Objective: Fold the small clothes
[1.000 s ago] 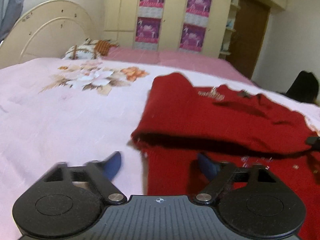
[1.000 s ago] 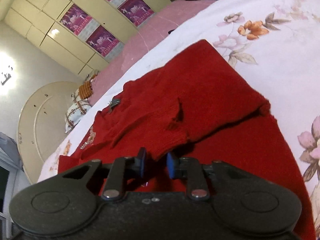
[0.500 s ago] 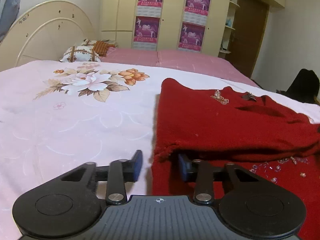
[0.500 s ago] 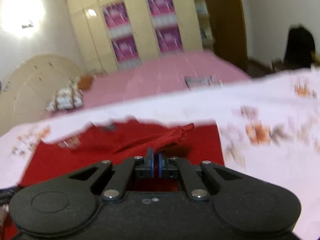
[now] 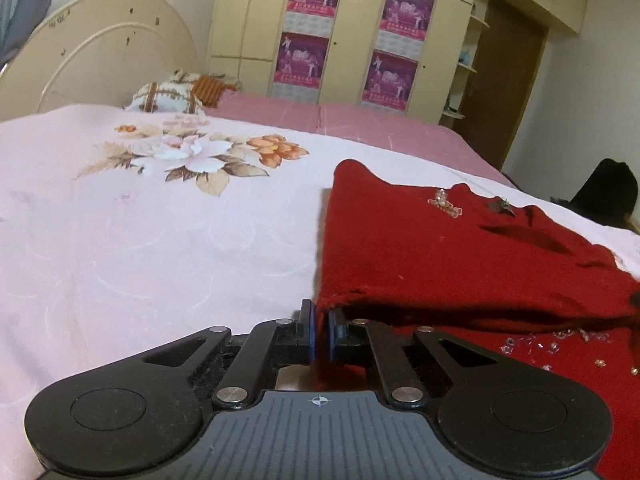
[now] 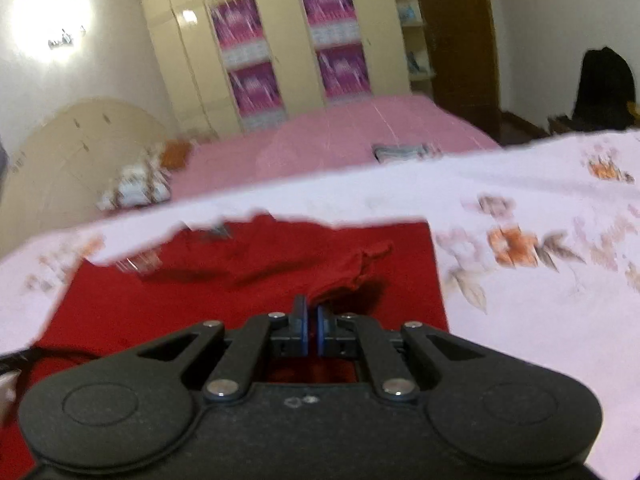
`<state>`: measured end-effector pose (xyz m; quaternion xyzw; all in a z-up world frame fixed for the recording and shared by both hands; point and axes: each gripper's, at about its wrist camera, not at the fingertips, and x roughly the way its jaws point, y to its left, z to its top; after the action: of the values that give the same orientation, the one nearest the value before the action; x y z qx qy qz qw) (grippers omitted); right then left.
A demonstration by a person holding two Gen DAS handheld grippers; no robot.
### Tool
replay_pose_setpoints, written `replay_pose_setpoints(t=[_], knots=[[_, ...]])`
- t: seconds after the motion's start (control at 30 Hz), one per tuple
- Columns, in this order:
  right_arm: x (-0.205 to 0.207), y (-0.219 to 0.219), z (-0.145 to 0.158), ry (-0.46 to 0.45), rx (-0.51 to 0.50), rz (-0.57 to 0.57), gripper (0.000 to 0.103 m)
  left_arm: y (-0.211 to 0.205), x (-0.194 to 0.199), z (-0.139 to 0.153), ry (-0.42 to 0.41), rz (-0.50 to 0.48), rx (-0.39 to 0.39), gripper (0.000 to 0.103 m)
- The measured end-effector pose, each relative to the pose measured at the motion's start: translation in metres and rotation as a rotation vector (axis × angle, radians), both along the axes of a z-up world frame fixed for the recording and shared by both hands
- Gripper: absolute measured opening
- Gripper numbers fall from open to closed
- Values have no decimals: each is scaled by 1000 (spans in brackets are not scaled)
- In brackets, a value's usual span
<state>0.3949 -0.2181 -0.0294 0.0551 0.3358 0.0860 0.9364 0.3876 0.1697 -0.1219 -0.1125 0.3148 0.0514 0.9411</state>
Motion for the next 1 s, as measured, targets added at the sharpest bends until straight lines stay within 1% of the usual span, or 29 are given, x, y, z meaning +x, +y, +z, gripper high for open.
replay_pose_setpoints(t=[0.07, 0.13, 0.17, 0.2, 0.27, 0.3, 0.37, 0.43, 0.47, 0.57, 0.6, 0.63, 0.67, 0.7, 0.73, 0.77, 0.8, 0.83, 0.87, 0.9, 0.93, 1.0], knots=[[9, -3, -16, 72, -25, -20, 6, 2, -3, 2, 10, -11, 2, 7], [5, -6, -18, 59, -7, -28, 8, 7, -16, 5, 2, -20, 3, 9], [2, -8, -14, 49, -7, -42, 18, 10, -24, 8, -6, -17, 6, 15], [-1, -11, -10, 31, -2, -62, 25, 12, -33, 12, -19, -14, 16, 17], [-11, -22, 4, -38, -1, -128, 26, 12, -40, 21, -51, -20, 40, 17], [-14, -27, 10, -63, 6, -135, 23, 10, -39, 25, -71, -29, 43, 17], [-10, -28, 16, -69, 10, -111, 23, -3, -23, 33, -97, -67, 50, 17], [-3, -17, 17, -62, -9, -51, 23, -21, -3, 35, -100, -108, 51, 28], [1, -10, 15, -59, -25, -19, 23, -31, 8, 33, -92, -129, 49, 35], [1, 19, 6, -86, -104, 73, 24, -53, 31, 19, -37, -142, 58, 35], [0, 27, 2, -88, -134, 95, 24, -58, 33, 13, -12, -144, 91, 36], [0, 33, -4, -79, -160, 117, 24, -61, 31, 9, -22, -149, 119, 37], [1, 37, -9, -64, -196, 126, 22, -59, 28, 8, -22, -146, 115, 39], [6, 39, -21, -20, -272, 109, 22, -56, 26, 9, -14, -146, 105, 39], [9, 36, -28, -4, -311, 91, 21, -54, 25, 12, -4, -148, 109, 39], [8, 30, -27, -21, -314, 83, 22, -53, 25, 17, 0, -137, 129, 39], [9, 29, -24, -13, -337, 61, 22, -51, 26, 21, -6, -120, 143, 39], [11, 27, -18, -10, -335, 40, 22, -50, 30, 25, -25, -115, 130, 39], [11, 25, -13, -18, -303, 33, 23, -50, 35, 29, -43, -112, 112, 39], [12, 22, -7, -39, -247, 41, 25, -52, 42, 33, -52, -115, 101, 39], [13, 24, -3, -60, -213, 60, 25, -56, 50, 36, -57, -126, 97, 39], [21, 42, 0, -76, -221, 109, 25, -70, 69, 39, -64, -168, 107, 39]])
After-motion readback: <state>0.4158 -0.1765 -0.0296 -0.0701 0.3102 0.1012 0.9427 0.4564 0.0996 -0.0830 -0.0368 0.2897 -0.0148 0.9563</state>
